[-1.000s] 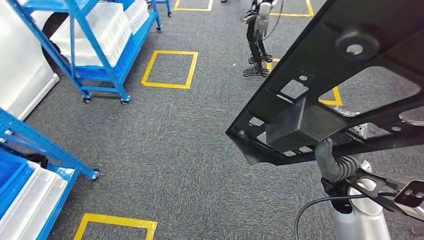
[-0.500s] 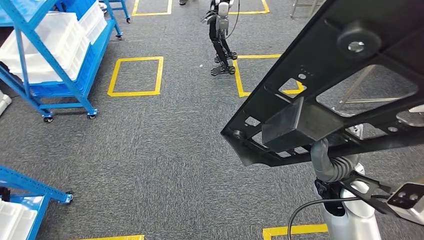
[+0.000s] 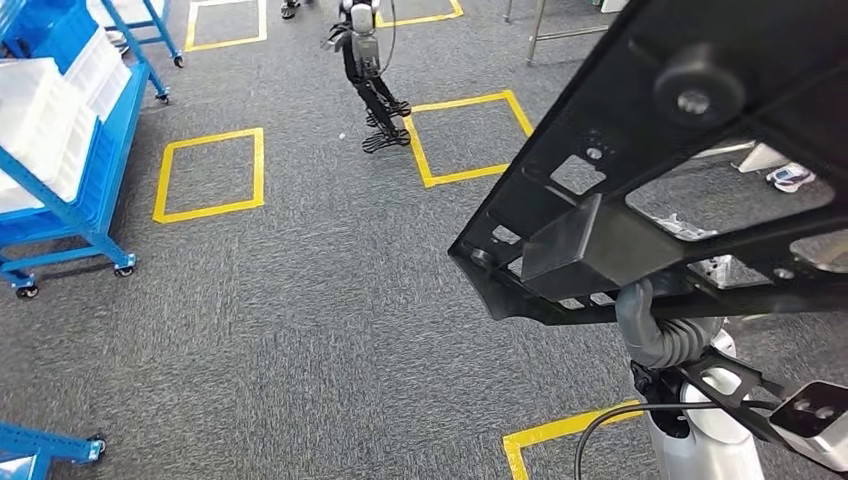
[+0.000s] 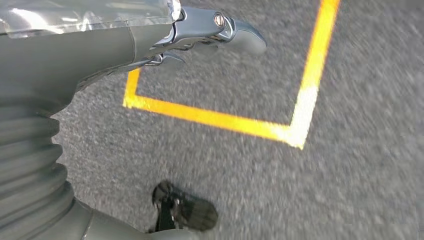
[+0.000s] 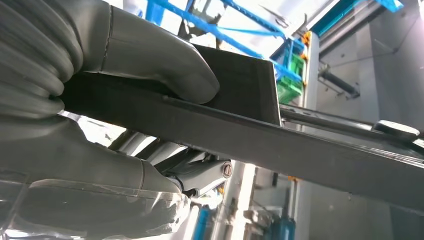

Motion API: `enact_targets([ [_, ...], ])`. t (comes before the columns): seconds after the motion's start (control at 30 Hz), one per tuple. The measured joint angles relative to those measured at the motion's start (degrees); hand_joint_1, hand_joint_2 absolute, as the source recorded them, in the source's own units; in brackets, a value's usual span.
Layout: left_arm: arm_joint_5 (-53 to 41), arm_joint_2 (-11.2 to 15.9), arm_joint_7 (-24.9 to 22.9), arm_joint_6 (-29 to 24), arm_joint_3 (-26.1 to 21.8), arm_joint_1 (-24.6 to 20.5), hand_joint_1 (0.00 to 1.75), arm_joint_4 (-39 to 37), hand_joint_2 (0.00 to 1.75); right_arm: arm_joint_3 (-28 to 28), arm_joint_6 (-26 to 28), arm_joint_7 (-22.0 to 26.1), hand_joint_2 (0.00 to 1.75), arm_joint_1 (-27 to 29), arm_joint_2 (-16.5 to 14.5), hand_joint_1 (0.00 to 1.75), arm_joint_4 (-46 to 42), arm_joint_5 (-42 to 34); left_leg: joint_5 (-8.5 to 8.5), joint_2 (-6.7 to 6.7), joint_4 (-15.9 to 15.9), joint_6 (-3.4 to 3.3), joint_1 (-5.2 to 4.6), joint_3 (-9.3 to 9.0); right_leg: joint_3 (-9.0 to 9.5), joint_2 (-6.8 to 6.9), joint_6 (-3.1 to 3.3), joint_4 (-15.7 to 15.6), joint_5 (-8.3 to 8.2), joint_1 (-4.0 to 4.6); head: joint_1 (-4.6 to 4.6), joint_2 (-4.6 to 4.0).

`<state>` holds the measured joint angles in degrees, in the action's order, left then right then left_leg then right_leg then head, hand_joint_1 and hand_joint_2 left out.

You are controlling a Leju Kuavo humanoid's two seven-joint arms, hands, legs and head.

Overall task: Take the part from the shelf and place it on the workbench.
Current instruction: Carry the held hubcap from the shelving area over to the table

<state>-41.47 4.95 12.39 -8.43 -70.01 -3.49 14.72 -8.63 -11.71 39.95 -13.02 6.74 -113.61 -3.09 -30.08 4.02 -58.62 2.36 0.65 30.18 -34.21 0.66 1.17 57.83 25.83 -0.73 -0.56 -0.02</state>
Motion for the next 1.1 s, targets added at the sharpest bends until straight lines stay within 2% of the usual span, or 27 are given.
enact_targets([
  [0.07,-0.4,-0.7,0.3,0.4,0.0,0.0,0.00,-0.1,1.75,-1.0,1.2,0.0,1.75,-0.7,0.2,1.75,0.3,-0.1,-3.82,-2.71,-7.1,0.24,0.21,3.20,0.03,-1.09,0.40,-0.1,-0.15,-0.01,-0.12,0.00],
  [0.1,-0.5,-1.0,0.5,0.6,0.0,0.2,0.00,-0.2,1.75,-1.4,1.8,0.0,1.75,-1.0,0.4,1.75,0.5,-0.1,-5.56,-3.25,-11.4,0.28,0.24,5.29,0.01,-1.72,0.48,-0.1,-0.18,0.08,-0.16,0.00],
  [0.13,-0.7,-1.3,0.7,0.7,0.0,0.2,0.00,-0.2,1.75,-1.7,2.2,0.0,1.75,-1.0,0.6,1.75,0.7,-0.1,-6.36,-3.46,-14.5,0.26,0.24,6.90,0.01,-2.39,0.51,-0.1,-0.20,0.18,-0.18,0.01],
  [0.17,-0.8,-1.6,0.7,0.8,0.0,0.3,0.00,-0.3,1.75,-2.0,2.5,0.0,1.75,-1.1,0.8,1.75,0.9,-0.1,-5.98,-3.55,-15.5,0.18,0.24,7.59,0.04,-3.08,0.51,-0.1,-0.21,0.27,-0.17,0.00],
  [0.2,-0.9,-1.9,0.8,0.9,0.0,0.3,0.00,-0.3,1.75,-2.2,2.6,0.0,1.75,-1.1,0.9,1.75,1.1,-0.1,-4.45,-3.66,-14.0,0.03,0.25,7.13,0.09,-3.78,0.50,0.0,-0.22,0.32,-0.17,0.00],
  [0.23,-0.9,-2.1,0.8,0.9,0.0,0.2,0.00,-0.4,1.75,-2.4,2.6,0.0,1.75,-1.3,1.1,1.75,1.3,-0.1,-2.13,-4.08,-10.5,-0.17,0.26,5.65,0.16,-4.50,0.47,0.0,-0.21,0.34,-0.17,0.00],
  [0.3,-0.8,-2.3,0.7,0.8,0.0,0.2,0.00,-0.4,1.75,-2.8,2.8,0.0,1.75,-1.6,1.3,1.75,1.5,-0.2,1.40,-6.82,-2.4,-0.55,0.42,2.26,0.01,-5.89,0.15,0.3,-0.24,0.31,-0.14,0.00],
  [0.33,-0.7,-2.4,0.6,0.8,0.0,0.2,0.00,-0.4,1.75,-3.0,3.1,0.0,1.75,-1.9,1.4,1.75,1.6,-0.3,2.15,-7.99,0.0,-0.69,0.44,1.30,-0.24,-6.57,-0.18,0.3,-0.35,0.23,-0.14,0.00],
  [0.37,-0.7,-2.5,0.5,0.8,0.0,0.2,0.00,-0.4,1.75,-3.3,3.4,0.0,1.75,-2.1,1.6,1.75,1.7,-0.3,2.20,-8.72,1.1,-0.84,0.39,0.97,-0.54,-7.23,-0.58,0.3,-0.53,0.11,-0.14,0.01],
  [0.43,-0.5,-2.7,0.4,0.8,0.0,0.1,0.00,-0.4,1.75,-3.8,4.1,0.0,1.75,-2.5,2.0,1.75,2.0,-0.2,2.44,-7.77,1.4,-1.36,0.27,0.94,-0.98,-8.39,-1.43,0.1,-0.97,-0.13,-0.15,0.00],
  [0.47,-0.6,-2.9,0.4,0.9,0.0,0.0,0.00,-0.4,1.75,-4.1,4.5,0.0,1.75,-2.6,2.3,1.75,2.1,-0.2,2.71,-7.12,1.7,-1.76,0.30,0.85,-1.23,-7.81,-1.68,0.3,-0.78,-0.09,-0.11,0.01],
  [0.5,-0.7,-3.0,0.5,1.1,0.0,-0.1,0.00,-0.4,1.75,-4.4,5.0,0.0,1.75,-2.8,2.5,1.75,2.2,-0.1,2.99,-6.38,2.1,-2.20,0.36,0.79,-1.86,-6.45,-1.86,1.5,0.06,0.03,-0.01,0.00],
  [0.57,-1.0,-3.3,0.5,1.7,0.0,-0.1,0.00,-0.5,1.75,-5.0,6.3,0.0,1.75,-3.4,3.1,1.75,2.3,0.3,3.31,-4.79,2.5,-2.78,0.27,0.75,-4.65,-2.81,-2.00,7.6,3.51,0.26,0.21,0.00],
  [0.6,-1.2,-3.4,0.5,1.9,0.0,0.0,0.00,-0.5,1.75,-5.4,6.8,0.0,1.75,-3.6,3.4,1.75,2.3,0.5,3.30,-4.01,2.5,-2.91,0.15,0.79,-6.53,-1.82,-2.10,11.7,5.40,0.25,0.30,0.00],
  [0.63,-1.4,-3.5,0.5,2.1,0.0,0.1,0.00,-0.5,1.75,-5.7,7.2,0.0,1.75,-3.6,3.8,1.75,2.3,0.6,3.27,-3.24,2.5,-2.96,0.05,0.82,-8.07,-1.44,-2.20,15.1,6.58,0.19,0.31,0.00],
  [0.67,-1.5,-3.6,0.5,2.2,0.0,0.1,0.00,-0.5,1.75,-5.9,7.5,0.0,1.75,-3.6,4.2,1.75,2.3,0.7,3.21,-2.51,2.4,-2.99,-0.02,0.84,-8.77,-1.26,-2.26,16.7,6.77,0.13,0.31,0.00],
  [0.7,-1.6,-3.8,0.4,2.2,0.0,0.0,0.00,-0.6,1.75,-6.1,7.6,0.0,1.75,-3.6,4.6,1.75,2.3,0.8,3.13,-1.83,2.3,-2.98,-0.06,0.85,-8.32,-1.08,-2.28,16.0,5.90,0.08,0.32,0.00],
  [0.73,-1.7,-4.0,0.4,2.1,0.0,-0.1,0.00,-0.6,1.75,-6.3,7.7,-0.1,1.75,-3.7,4.9,1.75,2.3,0.8,3.01,-1.19,2.2,-2.92,-0.08,0.82,-6.66,-0.67,-2.22,13.0,4.21,0.07,0.32,0.01],
  [0.8,-1.8,-4.5,0.3,1.8,0.0,-0.3,0.00,-0.7,1.75,-6.6,7.7,-0.5,1.75,-4.2,5.4,1.75,2.3,0.6,2.62,-0.06,1.9,-2.55,-0.28,0.70,-2.08,1.84,-1.85,4.5,1.09,0.40,0.32,0.01],
  [0.83,-1.8,-4.7,0.3,1.6,0.0,-0.3,0.00,-0.7,1.75,-6.7,7.7,-0.8,1.75,-4.6,5.6,1.75,2.3,0.5,2.42,0.42,1.7,-2.30,-0.43,0.63,-0.60,2.80,-1.60,1.7,0.35,0.63,0.28,0.01],
  [0.87,-2.0,-4.9,0.3,1.6,0.0,-0.4,0.00,-0.7,1.75,-6.8,7.7,-1.2,1.75,-4.9,5.8,1.75,2.3,0.4,2.25,0.91,1.6,-2.03,-0.57,0.54,0.06,3.37,-1.38,0.3,0.20,0.88,0.27,0.01],
  [0.93,-2.2,-5.2,0.3,1.6,0.0,-0.4,0.00,-0.8,1.75,-7.0,7.7,-1.7,1.75,-5.3,6.2,1.75,2.2,0.2,2.04,1.96,1.7,-1.49,-0.65,0.29,0.03,2.28,-0.91,0.0,0.15,1.02,0.23,0.01],
  [0.97,-2.2,-5.4,0.3,1.6,0.1,-0.5,0.00,-0.8,1.75,-7.1,7.7,-1.9,1.75,-5.4,6.5,1.75,2.2,0.2,1.71,1.90,1.4,-1.18,-0.55,0.23,0.13,1.69,-0.64,-0.2,0.01,0.91,0.23,0.01],
  [1.03,-2.2,-5.6,0.3,1.6,0.1,-0.6,0.00,-0.8,1.75,-7.1,7.7,-2.0,1.75,-5.7,6.7,1.75,2.2,0.1,-0.53,-0.10,-1.6,-0.62,-0.28,1.31,0.30,0.53,-0.02,-0.7,-0.34,0.56,0.10,0.01],
  [1.1,-2.2,-5.7,0.3,1.6,0.1,-0.4,0.00,-0.8,1.75,-7.2,7.7,-2.0,1.75,-5.9,6.8,1.75,2.2,0.0,-4.43,-2.70,-9.1,-0.26,-0.06,4.65,0.23,-0.70,0.30,-0.7,-0.47,0.48,-0.08,0.01],
])
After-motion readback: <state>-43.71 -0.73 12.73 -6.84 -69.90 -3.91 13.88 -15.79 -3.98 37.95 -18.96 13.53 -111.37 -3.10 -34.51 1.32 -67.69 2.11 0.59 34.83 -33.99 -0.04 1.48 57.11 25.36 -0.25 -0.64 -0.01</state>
